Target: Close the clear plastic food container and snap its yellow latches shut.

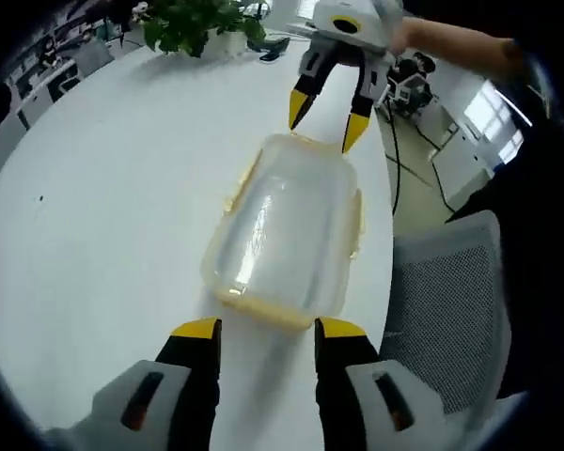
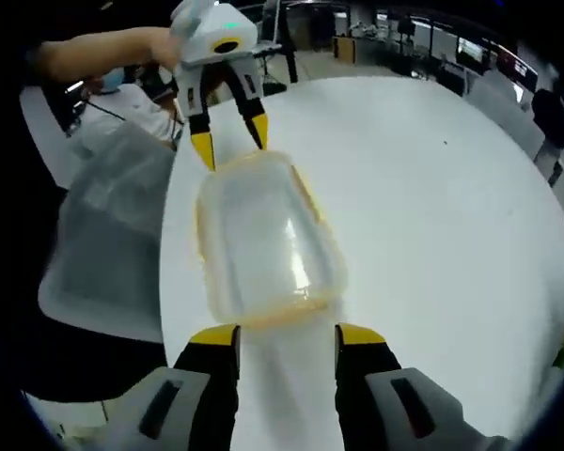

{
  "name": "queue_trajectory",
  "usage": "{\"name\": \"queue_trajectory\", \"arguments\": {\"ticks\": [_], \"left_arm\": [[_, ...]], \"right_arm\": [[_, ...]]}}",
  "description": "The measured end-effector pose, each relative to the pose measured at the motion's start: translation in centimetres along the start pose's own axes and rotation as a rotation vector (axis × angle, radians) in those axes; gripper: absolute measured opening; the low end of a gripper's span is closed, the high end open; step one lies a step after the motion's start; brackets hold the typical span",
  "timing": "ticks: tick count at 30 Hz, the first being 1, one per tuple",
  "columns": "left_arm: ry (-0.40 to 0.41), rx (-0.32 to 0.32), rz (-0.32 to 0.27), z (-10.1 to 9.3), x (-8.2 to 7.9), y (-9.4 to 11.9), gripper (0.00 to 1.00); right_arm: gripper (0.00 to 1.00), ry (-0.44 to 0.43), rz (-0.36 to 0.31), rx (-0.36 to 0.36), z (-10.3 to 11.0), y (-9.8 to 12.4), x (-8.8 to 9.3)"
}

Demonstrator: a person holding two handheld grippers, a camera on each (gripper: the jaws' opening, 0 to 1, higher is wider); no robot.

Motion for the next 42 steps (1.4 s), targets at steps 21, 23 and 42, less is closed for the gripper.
{"name": "queue_trajectory", "arguments": {"ticks": [21, 23, 42], "left_arm": [[0.478, 0.025, -0.189, 0.5, -0.1, 0.4, 0.33], [0.490, 0.017, -0.190, 0.5, 0.1, 0.2, 0.33], [0.570, -0.009, -0.195, -0.1, 0.3, -0.8, 0.31]], "right_arm": [[0.35, -0.307, -0.118, 0.053, -0.7, 0.3, -0.1], [0.35, -0.314, -0.125, 0.052, -0.6, 0.1, -0.3], [0.30, -0.390, -0.142, 0.033, 0.5, -0.8, -0.6]]}}
Point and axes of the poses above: the point that each gripper's makers call its tool centre point, and the gripper's own axes: y roughly backward along the fingers, z roughly to its left, x roughly out of its underside, the point moved 3 cm from there along y, roughly backward along the fingers, and after that the axes turned 6 degrees about y, right-handed, at the moved point
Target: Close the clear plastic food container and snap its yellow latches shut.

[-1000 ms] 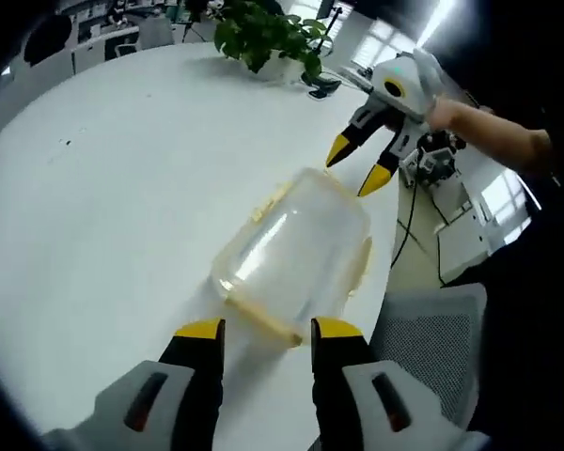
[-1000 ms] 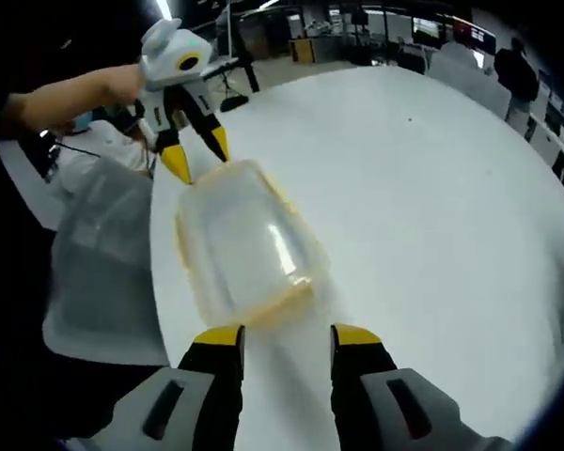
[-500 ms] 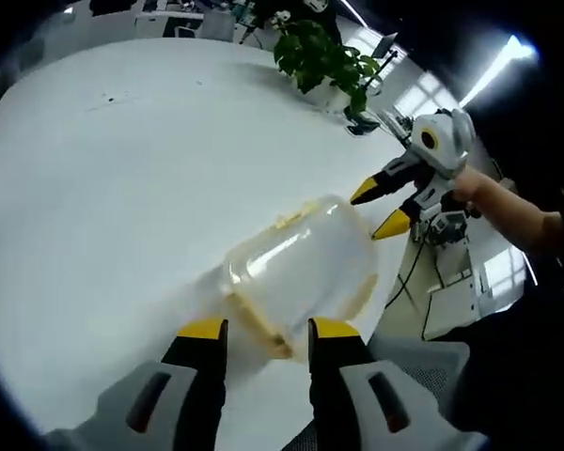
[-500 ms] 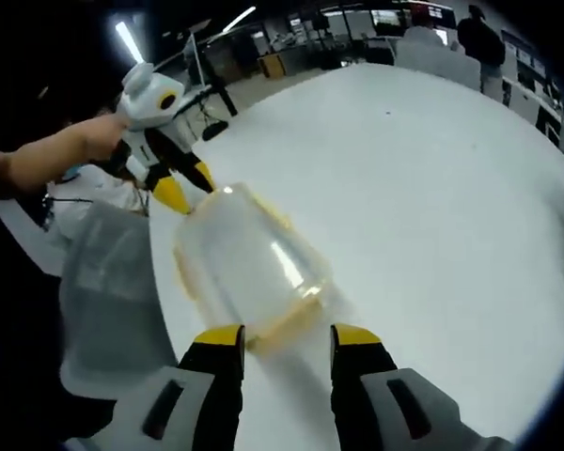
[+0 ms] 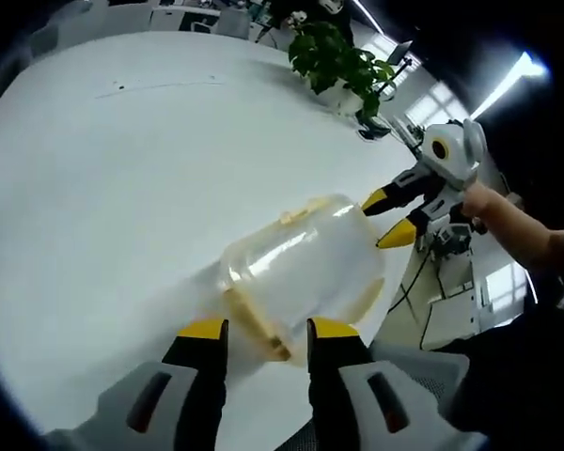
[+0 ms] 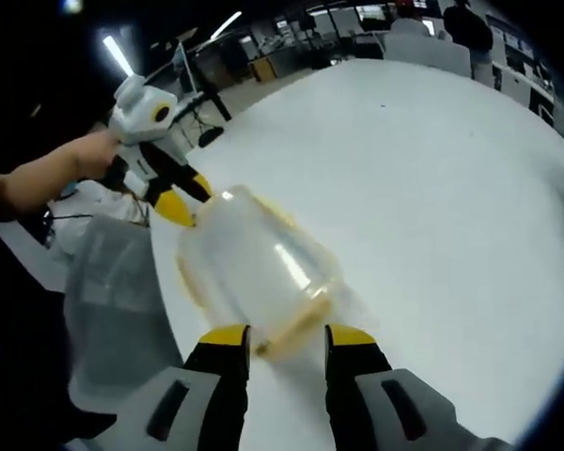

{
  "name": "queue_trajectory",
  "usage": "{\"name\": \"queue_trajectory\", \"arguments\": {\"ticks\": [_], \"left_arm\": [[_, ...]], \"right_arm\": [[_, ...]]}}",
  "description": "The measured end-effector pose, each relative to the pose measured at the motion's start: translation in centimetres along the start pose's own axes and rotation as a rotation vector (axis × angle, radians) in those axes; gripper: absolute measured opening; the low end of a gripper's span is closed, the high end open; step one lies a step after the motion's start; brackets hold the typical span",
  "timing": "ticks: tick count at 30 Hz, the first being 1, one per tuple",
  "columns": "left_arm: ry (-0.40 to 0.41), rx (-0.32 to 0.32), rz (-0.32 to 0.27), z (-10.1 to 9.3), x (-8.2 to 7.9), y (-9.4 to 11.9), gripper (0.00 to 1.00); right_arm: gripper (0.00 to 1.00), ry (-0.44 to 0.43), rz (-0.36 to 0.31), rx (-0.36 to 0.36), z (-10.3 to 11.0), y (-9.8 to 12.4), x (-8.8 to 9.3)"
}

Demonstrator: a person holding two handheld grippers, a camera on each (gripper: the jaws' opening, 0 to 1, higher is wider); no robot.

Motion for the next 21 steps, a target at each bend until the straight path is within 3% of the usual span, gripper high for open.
{"name": "queue_trajectory", "arguments": {"ticks": [12, 21], "left_arm": [[-0.014, -0.003, 0.003, -0.37, 0.02, -0.36, 0.29], [-0.004, -0.003, 0.003, -0.46, 0.04, -0.34, 0.27]], "right_arm": [[0.28, -0.070, -0.007, -0.008, 0.16, -0.37, 0.00], [0.27, -0.074, -0.006, -0.012, 0.16, -0.46, -0.06]]}}
Point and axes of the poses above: the point that each gripper's makers call its tool centre point, and the gripper's own axes: y roughly backward along the fingers, z roughly to its left, x roughly out of its underside, the point moved 3 cm from there along y, roughly backward along the fingers, and after that the axes turned 6 degrees about y, right-handed, at the moved point
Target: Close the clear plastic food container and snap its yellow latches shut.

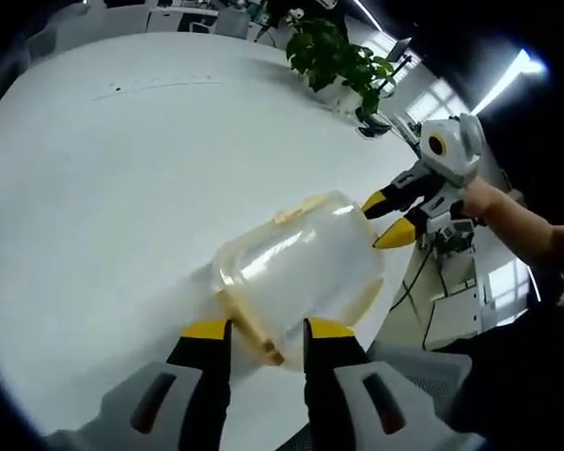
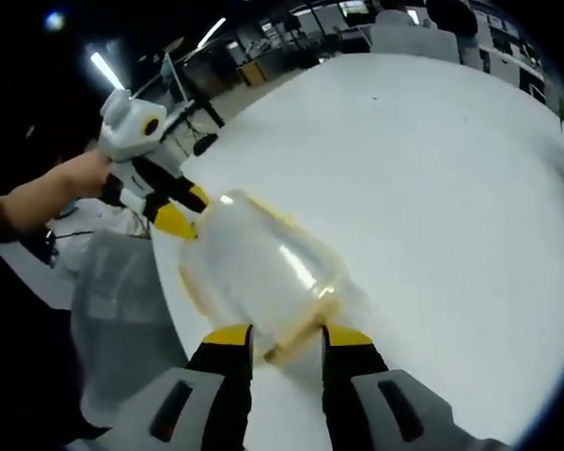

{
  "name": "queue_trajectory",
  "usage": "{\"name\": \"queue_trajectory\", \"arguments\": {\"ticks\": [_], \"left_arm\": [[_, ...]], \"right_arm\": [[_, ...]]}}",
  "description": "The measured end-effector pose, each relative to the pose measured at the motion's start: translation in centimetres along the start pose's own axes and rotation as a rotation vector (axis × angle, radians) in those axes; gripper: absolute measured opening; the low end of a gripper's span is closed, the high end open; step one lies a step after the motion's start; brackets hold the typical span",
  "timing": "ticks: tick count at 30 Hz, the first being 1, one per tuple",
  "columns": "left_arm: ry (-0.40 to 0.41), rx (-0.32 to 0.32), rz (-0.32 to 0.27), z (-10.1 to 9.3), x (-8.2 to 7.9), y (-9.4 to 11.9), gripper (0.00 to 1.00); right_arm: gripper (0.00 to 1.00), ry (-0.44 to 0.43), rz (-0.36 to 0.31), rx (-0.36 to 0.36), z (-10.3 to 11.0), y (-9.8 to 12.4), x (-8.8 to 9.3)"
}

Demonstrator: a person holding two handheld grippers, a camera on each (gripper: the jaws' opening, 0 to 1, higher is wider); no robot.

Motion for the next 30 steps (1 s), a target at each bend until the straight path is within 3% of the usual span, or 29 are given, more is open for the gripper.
{"name": "queue_trajectory", "arguments": {"ticks": [30], "left_arm": [[0.081, -0.015, -0.024, 0.29, -0.03, -0.13, 0.24]], "right_arm": [[0.21, -0.040, 0.039, 0.027, 0.22, -0.04, 0.16]]}}
Point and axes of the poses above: the point that each gripper's makers call its tool centre point, and the gripper's own axes: y roughly backward along the fingers, z roughly to its left, x roughly out of its underside, the point moved 3 cm from there along y, roughly backward along the fingers, and after that the axes turned 6 degrees about y, right-handed, at the moved point
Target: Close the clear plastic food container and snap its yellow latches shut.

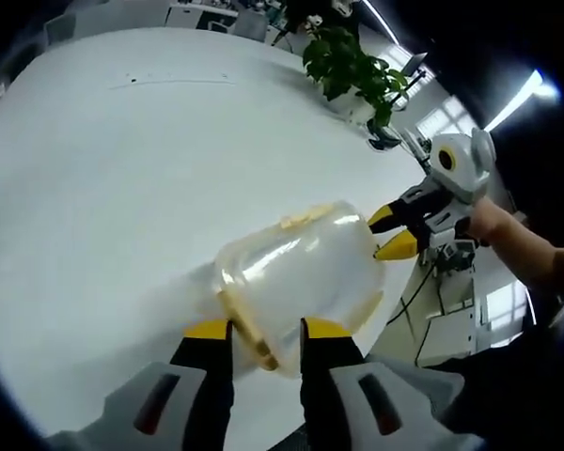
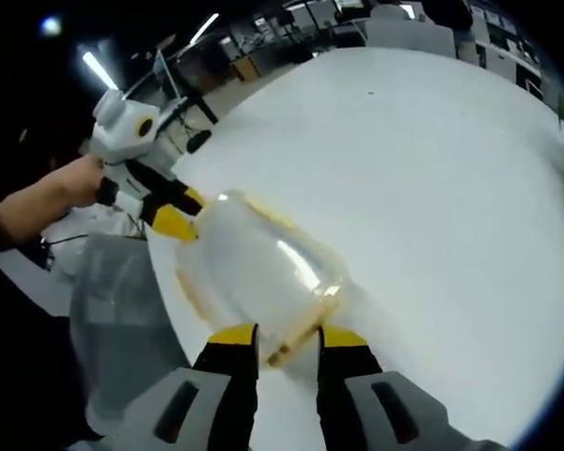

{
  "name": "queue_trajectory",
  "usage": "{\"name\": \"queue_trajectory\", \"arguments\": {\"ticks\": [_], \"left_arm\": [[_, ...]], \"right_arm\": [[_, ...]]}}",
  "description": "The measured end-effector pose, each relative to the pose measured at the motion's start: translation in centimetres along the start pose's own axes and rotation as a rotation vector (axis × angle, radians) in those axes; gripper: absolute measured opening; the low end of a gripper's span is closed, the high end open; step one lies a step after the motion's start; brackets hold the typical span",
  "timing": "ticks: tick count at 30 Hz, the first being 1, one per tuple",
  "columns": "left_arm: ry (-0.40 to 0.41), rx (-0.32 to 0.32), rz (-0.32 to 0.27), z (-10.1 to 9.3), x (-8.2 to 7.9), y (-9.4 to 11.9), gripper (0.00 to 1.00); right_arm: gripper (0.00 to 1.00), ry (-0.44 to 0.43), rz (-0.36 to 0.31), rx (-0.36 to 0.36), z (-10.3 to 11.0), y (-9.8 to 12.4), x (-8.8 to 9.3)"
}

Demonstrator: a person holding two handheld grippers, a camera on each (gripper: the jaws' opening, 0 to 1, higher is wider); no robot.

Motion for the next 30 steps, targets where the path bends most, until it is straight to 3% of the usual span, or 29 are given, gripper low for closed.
{"name": "queue_trajectory", "arguments": {"ticks": [1, 2, 3, 4, 13, 30], "left_arm": [[0.000, -0.001, 0.001, -0.1, 0.0, 0.0, 0.23], [0.006, 0.054, -0.022, -0.7, -0.5, -0.3, 0.22], [0.046, -0.009, -0.011, 0.2, 0.0, -0.5, 0.22], [0.025, 0.016, -0.008, -0.1, 0.0, -0.8, 0.22], [-0.002, 0.006, -0.014, -0.2, 0.0, -0.4, 0.23], [0.005, 0.002, -0.013, -0.2, 0.2, 0.1, 0.24]], "right_arm": [[0.21, -0.005, -0.002, 0.000, 0.0, 0.0, -0.1], [0.21, -0.001, 0.015, -0.008, 0.2, -0.1, 0.2], [0.21, 0.010, 0.010, -0.002, 0.0, -0.4, 0.0], [0.21, 0.008, 0.013, -0.003, 0.0, -0.5, -0.1], [0.22, 0.001, 0.013, 0.003, -0.2, -0.6, -0.7], [0.23, 0.039, 0.011, 0.047, 0.0, -0.2, -0.9]]}}
Point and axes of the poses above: the point that each gripper's makers call its tool centre point, and the gripper's own axes: y roughly backward along the fingers, z roughly to its left, x roughly out of its underside, the point moved 3 cm from there along y, roughly backward along the fingers, and after that the axes turned 6 degrees about y, right-handed, at the moved point
